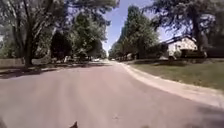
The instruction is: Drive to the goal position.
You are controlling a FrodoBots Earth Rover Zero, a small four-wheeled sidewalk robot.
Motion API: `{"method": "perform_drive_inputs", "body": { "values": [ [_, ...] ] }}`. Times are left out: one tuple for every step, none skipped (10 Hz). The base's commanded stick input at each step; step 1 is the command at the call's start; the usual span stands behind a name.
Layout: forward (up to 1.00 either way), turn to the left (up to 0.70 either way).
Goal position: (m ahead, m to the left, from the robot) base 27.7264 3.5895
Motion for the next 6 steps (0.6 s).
{"method": "perform_drive_inputs", "body": {
  "values": [
    [0.7, 0.0],
    [0.7, 0.0],
    [0.7, 0.0],
    [0.7, 0.0],
    [0.7, 0.0],
    [0.7, 0.0]
  ]
}}
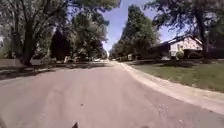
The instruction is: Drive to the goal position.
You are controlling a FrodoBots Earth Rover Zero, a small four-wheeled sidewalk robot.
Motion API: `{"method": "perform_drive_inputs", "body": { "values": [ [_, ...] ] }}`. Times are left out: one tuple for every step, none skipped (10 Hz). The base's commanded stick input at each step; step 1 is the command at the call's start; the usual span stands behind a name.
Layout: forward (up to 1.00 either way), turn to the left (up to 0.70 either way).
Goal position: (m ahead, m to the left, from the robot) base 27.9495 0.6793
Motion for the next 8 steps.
{"method": "perform_drive_inputs", "body": {
  "values": [
    [0.7, 0.0],
    [0.7, 0.0],
    [0.7, 0.0],
    [0.7, 0.0],
    [0.7, 0.0],
    [0.7, 0.0],
    [0.7, 0.0],
    [0.7, 0.0]
  ]
}}
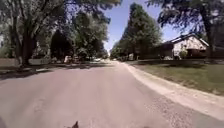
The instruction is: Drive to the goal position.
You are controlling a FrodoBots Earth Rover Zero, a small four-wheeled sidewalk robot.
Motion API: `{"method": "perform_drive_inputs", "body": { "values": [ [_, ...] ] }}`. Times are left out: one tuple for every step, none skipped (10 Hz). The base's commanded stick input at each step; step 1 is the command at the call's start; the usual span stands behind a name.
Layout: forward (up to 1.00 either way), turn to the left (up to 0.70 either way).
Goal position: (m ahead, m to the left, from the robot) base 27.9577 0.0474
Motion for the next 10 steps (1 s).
{"method": "perform_drive_inputs", "body": {
  "values": [
    [0.7, 0.0],
    [0.7, 0.0],
    [0.7, 0.0],
    [0.7, 0.0],
    [0.7, 0.0],
    [0.7, 0.0],
    [0.7, 0.0],
    [0.7, 0.0],
    [0.7, 0.0],
    [0.7, 0.0]
  ]
}}
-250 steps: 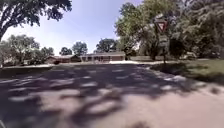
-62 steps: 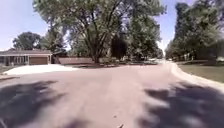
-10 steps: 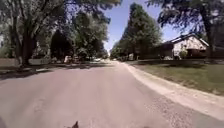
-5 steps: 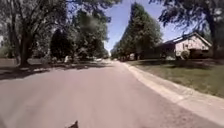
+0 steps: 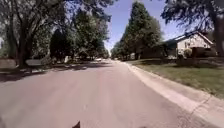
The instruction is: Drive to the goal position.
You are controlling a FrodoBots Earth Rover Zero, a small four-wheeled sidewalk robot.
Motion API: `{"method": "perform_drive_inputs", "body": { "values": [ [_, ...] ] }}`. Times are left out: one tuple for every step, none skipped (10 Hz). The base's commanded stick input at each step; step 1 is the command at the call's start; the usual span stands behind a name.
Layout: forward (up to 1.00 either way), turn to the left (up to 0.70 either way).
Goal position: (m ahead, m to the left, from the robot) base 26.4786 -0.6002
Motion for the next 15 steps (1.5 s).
{"method": "perform_drive_inputs", "body": {
  "values": [
    [0.7, 0.0],
    [0.7, 0.0],
    [0.7, 0.0],
    [0.7, 0.0],
    [0.7, 0.0],
    [0.7, 0.0],
    [0.7, 0.0],
    [0.7, 0.0],
    [0.7, 0.0],
    [0.7, 0.0],
    [0.7, 0.0],
    [0.7, 0.0],
    [0.7, 0.0],
    [0.7, 0.0],
    [0.7, 0.0]
  ]
}}
